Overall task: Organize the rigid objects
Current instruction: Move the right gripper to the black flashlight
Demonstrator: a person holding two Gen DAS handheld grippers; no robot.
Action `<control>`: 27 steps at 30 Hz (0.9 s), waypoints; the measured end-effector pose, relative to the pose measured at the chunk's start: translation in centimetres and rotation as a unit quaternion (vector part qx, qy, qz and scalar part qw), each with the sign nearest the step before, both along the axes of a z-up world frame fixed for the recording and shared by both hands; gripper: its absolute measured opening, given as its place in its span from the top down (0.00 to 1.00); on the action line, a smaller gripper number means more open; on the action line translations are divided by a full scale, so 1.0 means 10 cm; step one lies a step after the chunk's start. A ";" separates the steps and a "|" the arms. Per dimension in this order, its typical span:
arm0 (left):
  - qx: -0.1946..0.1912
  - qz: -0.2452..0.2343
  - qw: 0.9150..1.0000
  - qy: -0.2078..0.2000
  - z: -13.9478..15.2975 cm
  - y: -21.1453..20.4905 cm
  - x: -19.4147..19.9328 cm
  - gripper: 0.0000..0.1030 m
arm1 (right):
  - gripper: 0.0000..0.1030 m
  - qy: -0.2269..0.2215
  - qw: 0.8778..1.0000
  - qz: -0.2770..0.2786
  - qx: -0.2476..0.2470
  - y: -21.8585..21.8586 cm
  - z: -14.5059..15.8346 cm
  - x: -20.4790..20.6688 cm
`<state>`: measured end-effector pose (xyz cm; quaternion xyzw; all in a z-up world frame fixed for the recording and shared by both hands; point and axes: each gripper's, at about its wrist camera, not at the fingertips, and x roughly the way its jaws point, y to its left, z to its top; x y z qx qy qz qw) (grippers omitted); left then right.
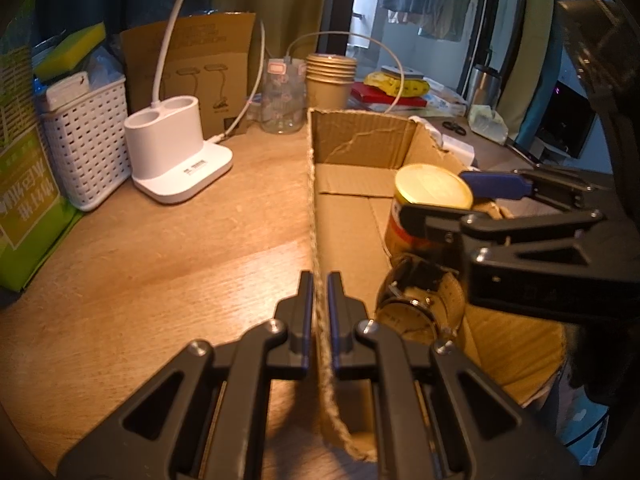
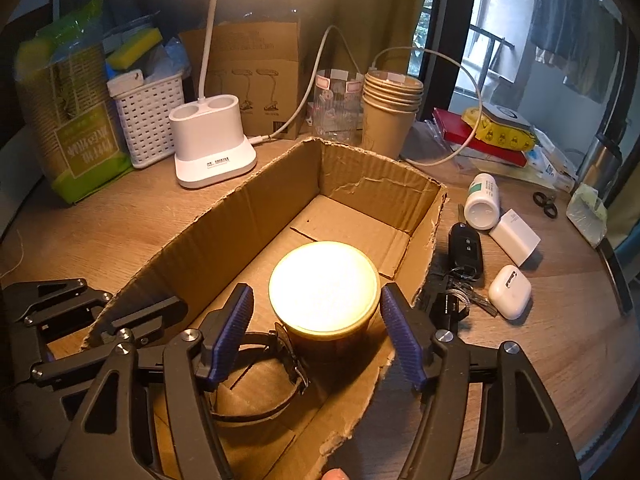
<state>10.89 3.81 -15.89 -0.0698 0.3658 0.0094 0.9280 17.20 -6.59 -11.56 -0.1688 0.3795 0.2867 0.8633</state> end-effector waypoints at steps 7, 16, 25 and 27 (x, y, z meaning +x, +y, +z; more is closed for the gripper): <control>0.006 0.001 1.000 0.000 0.01 0.00 0.00 0.93 | 0.33 -0.008 0.999 -0.003 0.039 -0.13 0.14 -0.08; 0.012 0.004 1.000 0.003 0.01 -0.01 0.03 0.93 | 0.33 -0.029 0.998 -0.025 0.057 -0.40 0.34 -0.15; 0.014 0.006 1.000 0.006 0.00 0.00 0.04 0.93 | 0.33 -0.040 0.993 -0.086 0.067 -0.86 0.37 -0.02; 0.015 0.006 1.000 0.007 -0.01 0.00 0.05 0.93 | 0.33 -0.037 0.992 -0.100 0.069 -0.96 0.34 0.02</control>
